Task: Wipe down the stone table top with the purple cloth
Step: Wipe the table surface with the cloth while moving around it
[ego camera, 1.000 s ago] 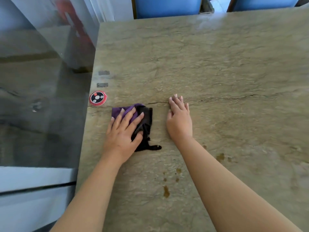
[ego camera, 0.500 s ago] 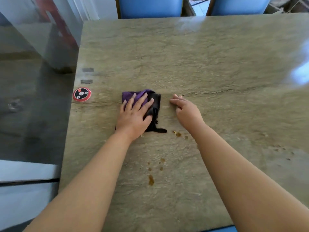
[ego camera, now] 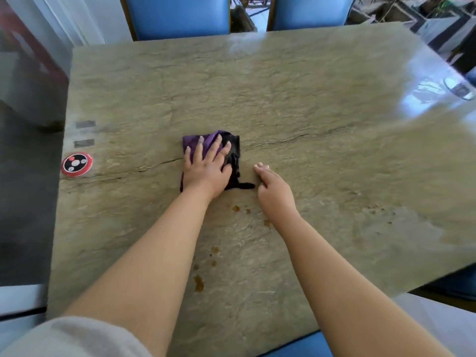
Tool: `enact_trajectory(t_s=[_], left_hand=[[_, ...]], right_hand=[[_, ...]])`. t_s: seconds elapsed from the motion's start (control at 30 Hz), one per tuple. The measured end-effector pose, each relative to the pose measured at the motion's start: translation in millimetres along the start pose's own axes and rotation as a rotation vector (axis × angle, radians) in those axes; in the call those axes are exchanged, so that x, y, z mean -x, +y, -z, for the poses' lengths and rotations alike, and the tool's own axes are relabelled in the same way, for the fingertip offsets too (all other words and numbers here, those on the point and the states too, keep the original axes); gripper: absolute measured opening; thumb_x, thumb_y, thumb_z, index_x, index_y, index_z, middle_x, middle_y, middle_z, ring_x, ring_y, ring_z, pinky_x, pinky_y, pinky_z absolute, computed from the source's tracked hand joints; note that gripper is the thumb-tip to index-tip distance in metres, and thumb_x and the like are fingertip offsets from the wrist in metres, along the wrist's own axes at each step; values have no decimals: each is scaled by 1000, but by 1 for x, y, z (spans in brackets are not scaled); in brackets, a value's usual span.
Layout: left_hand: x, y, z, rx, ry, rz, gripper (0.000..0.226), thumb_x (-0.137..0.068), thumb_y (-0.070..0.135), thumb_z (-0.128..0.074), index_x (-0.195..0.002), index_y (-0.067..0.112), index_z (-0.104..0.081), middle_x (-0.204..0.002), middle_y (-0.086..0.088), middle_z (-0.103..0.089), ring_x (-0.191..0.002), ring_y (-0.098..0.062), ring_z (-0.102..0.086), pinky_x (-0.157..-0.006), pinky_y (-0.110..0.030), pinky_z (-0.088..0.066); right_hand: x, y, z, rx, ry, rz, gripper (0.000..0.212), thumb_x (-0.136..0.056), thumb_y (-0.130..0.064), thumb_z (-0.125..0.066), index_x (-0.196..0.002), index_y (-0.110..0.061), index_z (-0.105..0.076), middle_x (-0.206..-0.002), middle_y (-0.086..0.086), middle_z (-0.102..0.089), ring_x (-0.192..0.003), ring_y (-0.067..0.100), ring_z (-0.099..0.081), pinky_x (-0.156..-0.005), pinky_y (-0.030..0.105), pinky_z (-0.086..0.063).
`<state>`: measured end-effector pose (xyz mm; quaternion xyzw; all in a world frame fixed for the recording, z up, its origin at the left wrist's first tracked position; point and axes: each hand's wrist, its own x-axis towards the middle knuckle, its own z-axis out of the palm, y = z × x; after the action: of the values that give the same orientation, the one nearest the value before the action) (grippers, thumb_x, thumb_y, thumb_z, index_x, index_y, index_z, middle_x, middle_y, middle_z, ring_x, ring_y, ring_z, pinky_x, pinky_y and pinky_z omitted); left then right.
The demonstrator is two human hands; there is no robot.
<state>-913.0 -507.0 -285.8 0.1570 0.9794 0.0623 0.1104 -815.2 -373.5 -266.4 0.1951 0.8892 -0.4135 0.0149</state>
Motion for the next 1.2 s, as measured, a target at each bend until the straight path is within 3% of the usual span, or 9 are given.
enact_trajectory(t_s=[0.23, 0.33, 0.4, 0.57, 0.73, 0.83, 0.97, 1.07, 1.2], left_hand=[[50, 4, -3, 175, -127, -312, 54, -97, 44, -41, -148, 44, -23, -160, 19, -7, -149, -15, 2, -120, -45, 4], [65, -21, 7, 604, 50, -259, 52, -91, 30, -49, -142, 25, -45, -156, 3, -30, -144, -18, -25, -120, -43, -11], [86, -45, 7, 666, 196, -102, 48, -92, 17, -50, -140, 19, -48, -155, -2, -32, -142, -20, -29, -119, -36, -18], [168, -109, -11, 443, 310, 297, 45, -95, 16, -52, -139, 15, -48, -154, -6, -32, -143, -27, -25, -119, -45, -14], [226, -147, -30, 193, 320, 423, 56, -97, 38, -37, -146, 10, -38, -157, -5, -28, -146, -22, -22, -119, -48, -15], [225, -144, -34, 108, 305, 399, 63, -94, 43, -26, -147, 10, -37, -157, -5, -30, -146, -20, -23, -118, -49, -20], [223, -143, -35, 38, 316, 418, 62, -93, 40, -30, -146, 11, -38, -156, -5, -32, -145, -19, -25, -117, -49, -22], [224, -142, -34, 23, 323, 420, 61, -93, 40, -31, -147, 12, -38, -156, -5, -32, -145, -20, -25, -117, -49, -23], [223, -144, -38, 40, 358, 415, 61, -92, 39, -32, -147, 11, -38, -155, -5, -33, -145, -20, -27, -117, -49, -23]], right_hand=[[21, 0, 4, -45, 38, -50, 55, -89, 6, -34, -141, -9, -44, -153, 3, -35, -144, 11, -23, -107, 9, -11], [27, -19, -13, 73, 94, 0, 55, -92, 3, -33, -146, -2, -31, -157, 11, -21, -148, 20, -10, -117, 24, -6], [29, -32, -30, 163, 94, 72, 56, -92, -4, -37, -148, -5, -28, -158, 12, -18, -148, 22, -8, -120, 34, -7], [15, -52, -68, 416, -19, -75, 78, -93, -53, -40, -153, -22, -2, -158, 21, 12, -146, 31, 13, -118, 46, 5], [-10, -76, -96, 521, -56, -50, 79, -89, -66, -31, -152, -29, 0, -158, 18, 14, -145, 32, 18, -115, 52, 12], [-13, -91, -111, 595, -163, 166, 70, -92, -56, -35, -151, -34, -5, -160, 9, 11, -147, 27, 14, -117, 49, 9], [3, -97, -124, 580, -504, 713, 61, -94, -36, -45, -148, -42, -18, -161, -6, -2, -148, 16, 4, -118, 43, 6], [-14, -85, -111, 675, -510, 912, 54, -97, -43, -39, -145, -53, -16, -159, -20, -6, -147, 4, 1, -112, 62, 10], [-41, -111, -138, 692, -300, 565, 56, -97, -52, -28, -149, -44, -7, -161, -9, 4, -147, 14, 10, -108, 66, 14]])
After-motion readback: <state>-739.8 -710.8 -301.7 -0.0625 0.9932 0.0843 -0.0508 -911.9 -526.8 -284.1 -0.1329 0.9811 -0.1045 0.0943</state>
